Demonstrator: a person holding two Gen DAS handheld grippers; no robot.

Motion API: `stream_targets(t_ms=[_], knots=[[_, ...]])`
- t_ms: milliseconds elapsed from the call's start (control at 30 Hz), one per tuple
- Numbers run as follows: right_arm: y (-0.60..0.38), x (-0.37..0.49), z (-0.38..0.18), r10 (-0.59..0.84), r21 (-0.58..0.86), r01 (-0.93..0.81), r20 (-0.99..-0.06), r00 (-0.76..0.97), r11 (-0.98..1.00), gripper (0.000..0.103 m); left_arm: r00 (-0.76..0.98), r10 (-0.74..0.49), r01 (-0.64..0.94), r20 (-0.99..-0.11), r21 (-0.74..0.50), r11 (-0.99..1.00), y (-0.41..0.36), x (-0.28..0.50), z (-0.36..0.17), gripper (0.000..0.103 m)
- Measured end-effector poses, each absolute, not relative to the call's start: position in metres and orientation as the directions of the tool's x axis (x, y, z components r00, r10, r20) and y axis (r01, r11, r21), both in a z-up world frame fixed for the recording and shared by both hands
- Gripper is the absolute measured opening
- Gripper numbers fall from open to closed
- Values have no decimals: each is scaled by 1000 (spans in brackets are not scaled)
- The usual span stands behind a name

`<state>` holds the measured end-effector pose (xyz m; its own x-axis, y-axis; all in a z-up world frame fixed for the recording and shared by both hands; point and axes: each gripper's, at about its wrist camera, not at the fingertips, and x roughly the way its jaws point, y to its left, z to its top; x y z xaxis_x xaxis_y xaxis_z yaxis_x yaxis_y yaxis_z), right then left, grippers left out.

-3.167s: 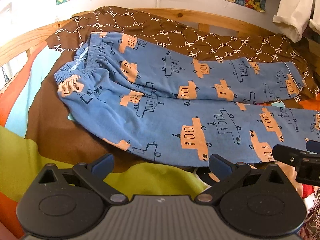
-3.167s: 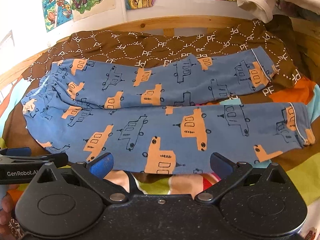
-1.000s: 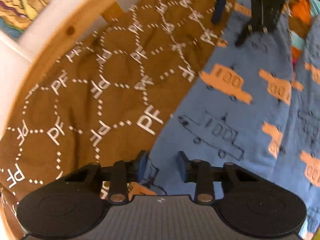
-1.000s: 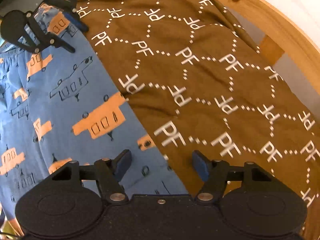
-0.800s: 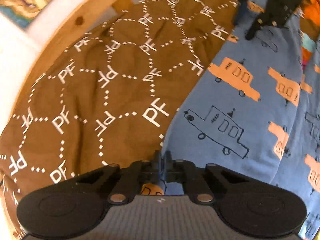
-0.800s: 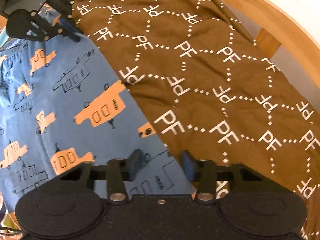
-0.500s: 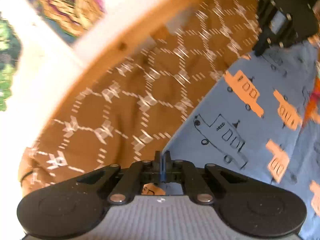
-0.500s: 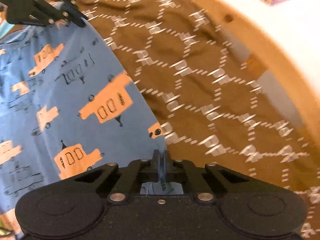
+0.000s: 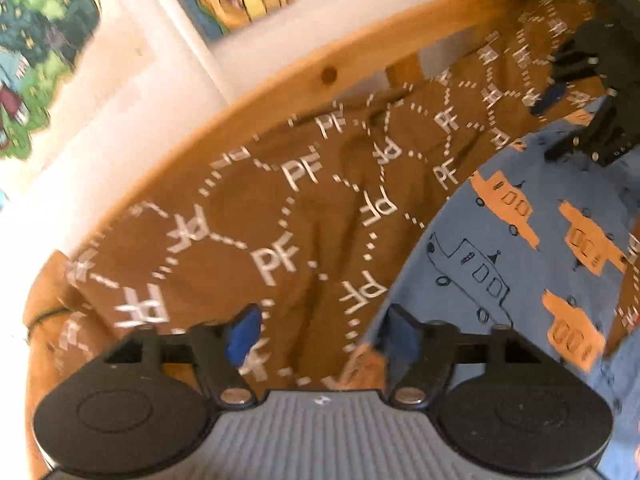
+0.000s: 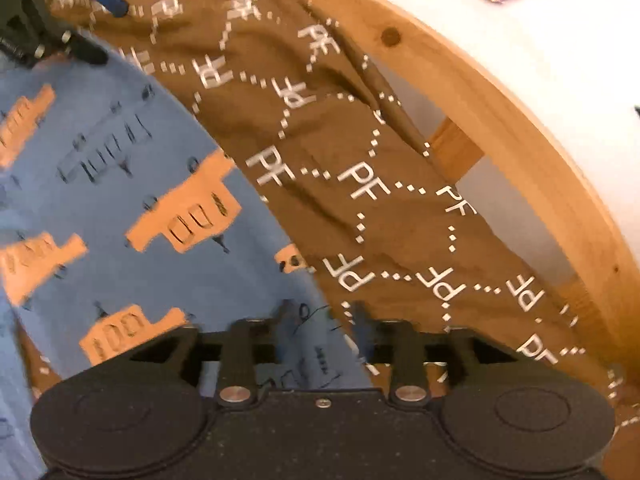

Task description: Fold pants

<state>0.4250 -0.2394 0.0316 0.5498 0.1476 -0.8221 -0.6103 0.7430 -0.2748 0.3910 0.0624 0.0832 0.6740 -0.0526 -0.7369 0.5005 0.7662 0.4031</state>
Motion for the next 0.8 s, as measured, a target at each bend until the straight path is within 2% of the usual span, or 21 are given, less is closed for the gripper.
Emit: stream_targets(t_ms=[33, 67, 100, 267, 333, 367, 433, 500, 533, 600, 667, 733, 767, 800], knots=[[-243, 425, 36, 181, -246, -618, -818, 545, 746, 77, 674, -66, 511, -736, 400, 761, 68, 387, 90, 86], [-246, 425, 40, 214, -225, -627, -810, 545, 746, 81, 665, -84, 525, -742, 385, 759, 74, 384, 97, 89], [-245, 427, 43, 240, -209, -636, -804, 544, 743, 84, 650, -106, 541, -752, 360, 760, 80, 382, 103, 92], [-224, 433, 45, 295, -172, -681, -807, 512, 711, 85, 590, -133, 576, -796, 299, 761, 82, 378, 103, 90], [-213, 437, 40, 281, -192, -698, -818, 502, 690, 84, 564, -107, 583, -819, 302, 754, 78, 380, 94, 69], [-207, 441, 37, 273, -197, -704, -824, 496, 682, 83, 555, -99, 584, -826, 303, 753, 75, 380, 90, 63], [-201, 448, 34, 279, -177, -713, -835, 473, 678, 79, 530, -81, 582, -844, 293, 759, 72, 382, 83, 30], [-197, 456, 32, 304, -124, -732, -854, 423, 670, 77, 498, -81, 580, -863, 263, 771, 73, 384, 79, 16], [-197, 458, 31, 310, -97, -734, -864, 398, 672, 75, 491, -94, 582, -866, 246, 775, 74, 384, 80, 13], [-198, 463, 27, 319, -51, -730, -877, 359, 682, 69, 499, -98, 585, -861, 252, 771, 76, 379, 83, 4], [-199, 466, 26, 327, -25, -717, -879, 348, 697, 59, 514, -86, 586, -853, 277, 761, 76, 374, 88, 3], [-200, 466, 26, 340, -3, -703, -874, 348, 712, 32, 537, -71, 582, -840, 309, 752, 75, 368, 91, 2], [-200, 464, 28, 346, -3, -699, -867, 357, 715, 26, 545, -66, 581, -836, 320, 749, 74, 366, 92, 2], [-200, 461, 30, 347, -12, -695, -860, 375, 719, 14, 555, -62, 579, -830, 332, 744, 74, 362, 95, 2]])
